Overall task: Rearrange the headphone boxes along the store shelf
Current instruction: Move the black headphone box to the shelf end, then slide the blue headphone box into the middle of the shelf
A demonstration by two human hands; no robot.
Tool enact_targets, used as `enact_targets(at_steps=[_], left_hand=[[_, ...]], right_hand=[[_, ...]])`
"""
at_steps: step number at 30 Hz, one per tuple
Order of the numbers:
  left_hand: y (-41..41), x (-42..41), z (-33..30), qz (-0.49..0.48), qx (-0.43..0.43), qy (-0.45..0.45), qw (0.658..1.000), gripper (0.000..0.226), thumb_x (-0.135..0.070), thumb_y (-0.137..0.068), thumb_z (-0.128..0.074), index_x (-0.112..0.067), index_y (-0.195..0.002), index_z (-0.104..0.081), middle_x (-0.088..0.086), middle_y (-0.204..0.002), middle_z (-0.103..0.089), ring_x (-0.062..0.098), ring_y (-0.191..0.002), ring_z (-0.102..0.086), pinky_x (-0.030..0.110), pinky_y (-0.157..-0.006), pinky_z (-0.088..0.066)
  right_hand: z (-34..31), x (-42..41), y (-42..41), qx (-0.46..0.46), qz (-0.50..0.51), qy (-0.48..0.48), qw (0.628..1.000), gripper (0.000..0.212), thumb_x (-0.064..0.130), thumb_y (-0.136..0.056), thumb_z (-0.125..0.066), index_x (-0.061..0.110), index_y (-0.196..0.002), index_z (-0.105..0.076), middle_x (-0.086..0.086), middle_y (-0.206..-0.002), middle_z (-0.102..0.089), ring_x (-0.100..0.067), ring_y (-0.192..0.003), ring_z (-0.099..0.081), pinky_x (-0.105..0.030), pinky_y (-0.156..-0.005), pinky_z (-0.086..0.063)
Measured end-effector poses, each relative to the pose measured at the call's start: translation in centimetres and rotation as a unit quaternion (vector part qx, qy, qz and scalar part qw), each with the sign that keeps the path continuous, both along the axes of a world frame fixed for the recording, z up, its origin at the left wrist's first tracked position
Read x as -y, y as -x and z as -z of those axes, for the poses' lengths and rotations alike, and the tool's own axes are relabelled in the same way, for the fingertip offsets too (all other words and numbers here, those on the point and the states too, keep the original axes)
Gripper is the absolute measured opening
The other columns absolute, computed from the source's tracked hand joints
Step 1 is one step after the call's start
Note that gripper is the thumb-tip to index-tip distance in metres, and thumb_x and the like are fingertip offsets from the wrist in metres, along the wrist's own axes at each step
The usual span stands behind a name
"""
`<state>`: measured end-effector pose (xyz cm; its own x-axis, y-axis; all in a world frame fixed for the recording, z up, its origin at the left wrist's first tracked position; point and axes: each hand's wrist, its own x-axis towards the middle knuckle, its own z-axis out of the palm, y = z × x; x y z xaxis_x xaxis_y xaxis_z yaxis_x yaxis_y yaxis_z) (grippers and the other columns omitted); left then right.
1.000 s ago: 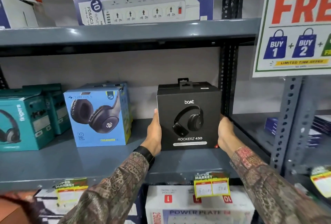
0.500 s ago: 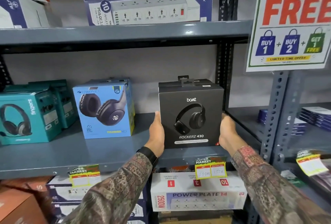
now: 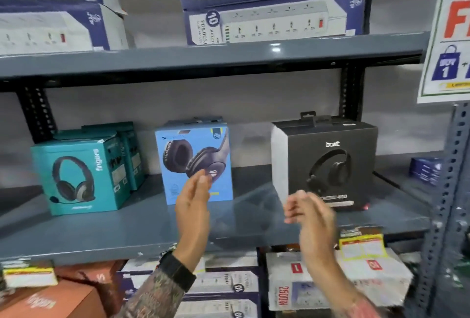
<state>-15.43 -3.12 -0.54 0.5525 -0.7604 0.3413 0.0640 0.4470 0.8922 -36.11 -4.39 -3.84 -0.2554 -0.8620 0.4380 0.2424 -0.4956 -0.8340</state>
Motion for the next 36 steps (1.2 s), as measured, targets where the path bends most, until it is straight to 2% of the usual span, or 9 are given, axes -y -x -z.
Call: enact_targets(at_steps=[6, 9, 12, 16, 19, 23, 28, 32, 36], left_hand=[[-11.9, 1.3, -1.7, -0.095, 0.003, -0.032, 0.995, 0.039, -0.027, -0.111, -0.056, -0.014, -0.147, -0.064, 0.007, -0.153, -0.066, 0.017, -0.136, -0.059, 0.029, -0.109, -0.044], [-15.8, 4.1, -3.2, 0.038, -0.025, -0.112, 0.993, 0.069, -0.054, -0.112, -0.042, -0.017, -0.170, -0.033, 0.002, -0.179, -0.032, 0.020, -0.165, -0.029, 0.038, -0.129, -0.024], [-17.7, 7.1, -3.5, 0.096, -0.017, -0.151, 0.984, 0.087, -0.075, -0.105, -0.020, -0.023, -0.174, -0.008, -0.002, -0.185, -0.005, 0.018, -0.171, -0.005, 0.047, -0.136, -0.004], [-19.2, 10.0, -2.4, 0.207, 0.001, -0.147, 0.967, 0.092, -0.084, -0.099, -0.018, -0.026, -0.159, -0.055, 0.007, -0.168, -0.053, 0.030, -0.156, -0.050, 0.055, -0.132, -0.032], [-19.2, 11.6, -1.6, 0.251, -0.041, -0.151, 0.955, 0.080, -0.075, -0.105, -0.027, -0.022, -0.126, -0.083, 0.013, -0.125, -0.084, 0.031, -0.107, -0.084, 0.043, -0.088, -0.066], [-18.7, 12.7, -1.3, 0.270, -0.104, -0.167, 0.943, 0.082, -0.071, -0.108, -0.026, -0.024, -0.095, -0.092, 0.013, -0.102, -0.089, 0.028, -0.080, -0.086, 0.035, -0.063, -0.067], [-18.4, 12.9, -1.0, 0.224, -0.073, -0.175, 0.956, 0.082, -0.077, -0.104, -0.025, -0.021, -0.132, -0.079, 0.016, -0.126, -0.083, 0.037, -0.117, -0.078, 0.052, -0.108, -0.060], [-18.0, 11.3, -1.0, 0.166, -0.072, -0.173, 0.968, 0.072, -0.079, -0.102, -0.032, -0.030, -0.101, -0.085, 0.001, -0.087, -0.089, 0.021, -0.073, -0.086, 0.030, -0.057, -0.066], [-17.4, 8.7, -0.6, 0.128, -0.050, -0.175, 0.975, 0.073, -0.078, -0.101, -0.035, -0.027, -0.089, -0.085, -0.002, -0.080, -0.088, 0.018, -0.065, -0.084, 0.028, -0.056, -0.063]], right_hand=[[-2.7, 3.5, -11.6, -0.039, -0.062, -0.058, 0.996, 0.043, 0.065, -0.082, -0.059, 0.035, -0.102, -0.081, 0.007, -0.107, -0.083, -0.014, -0.107, -0.075, -0.040, -0.098, -0.060], [-4.8, 8.1, -13.2, -0.053, -0.104, -0.147, 0.982, 0.069, 0.073, -0.097, -0.048, 0.030, -0.150, -0.060, 0.008, -0.154, -0.057, -0.021, -0.152, -0.047, -0.036, -0.116, -0.035], [-5.6, 12.6, -13.8, -0.046, -0.141, -0.210, 0.966, 0.089, 0.083, -0.097, -0.035, 0.025, -0.165, -0.041, 0.006, -0.169, -0.043, -0.019, -0.159, -0.036, -0.035, -0.122, -0.029], [-4.8, 15.9, -16.0, -0.043, -0.191, -0.211, 0.958, 0.094, 0.090, -0.089, -0.038, 0.022, -0.148, -0.064, -0.012, -0.146, -0.071, -0.031, -0.136, -0.066, -0.049, -0.112, -0.051], [-4.4, 16.7, -17.5, -0.036, -0.172, -0.210, 0.962, 0.079, 0.083, -0.098, -0.035, 0.026, -0.133, -0.076, -0.014, -0.136, -0.076, -0.028, -0.119, -0.076, -0.049, -0.098, -0.062], [-4.4, 16.9, -18.0, 0.009, -0.167, -0.221, 0.961, 0.070, 0.072, -0.104, -0.036, 0.031, -0.082, -0.089, -0.006, -0.091, -0.087, -0.018, -0.073, -0.084, -0.031, -0.056, -0.062], [-4.3, 17.0, -18.0, -0.007, -0.159, -0.224, 0.962, 0.070, 0.070, -0.106, -0.035, 0.031, -0.081, -0.086, -0.004, -0.087, -0.086, -0.017, -0.070, -0.083, -0.029, -0.055, -0.061], [-4.4, 15.7, -17.8, -0.008, -0.125, -0.250, 0.960, 0.061, 0.070, -0.102, -0.045, 0.022, -0.088, -0.080, -0.008, -0.087, -0.087, -0.018, -0.062, -0.082, -0.027, -0.047, -0.059], [-3.9, 13.7, -16.9, -0.022, -0.110, -0.244, 0.963, 0.050, 0.062, -0.098, -0.056, 0.024, -0.077, -0.081, -0.009, -0.086, -0.087, -0.019, -0.059, -0.081, -0.027, -0.048, -0.059]])
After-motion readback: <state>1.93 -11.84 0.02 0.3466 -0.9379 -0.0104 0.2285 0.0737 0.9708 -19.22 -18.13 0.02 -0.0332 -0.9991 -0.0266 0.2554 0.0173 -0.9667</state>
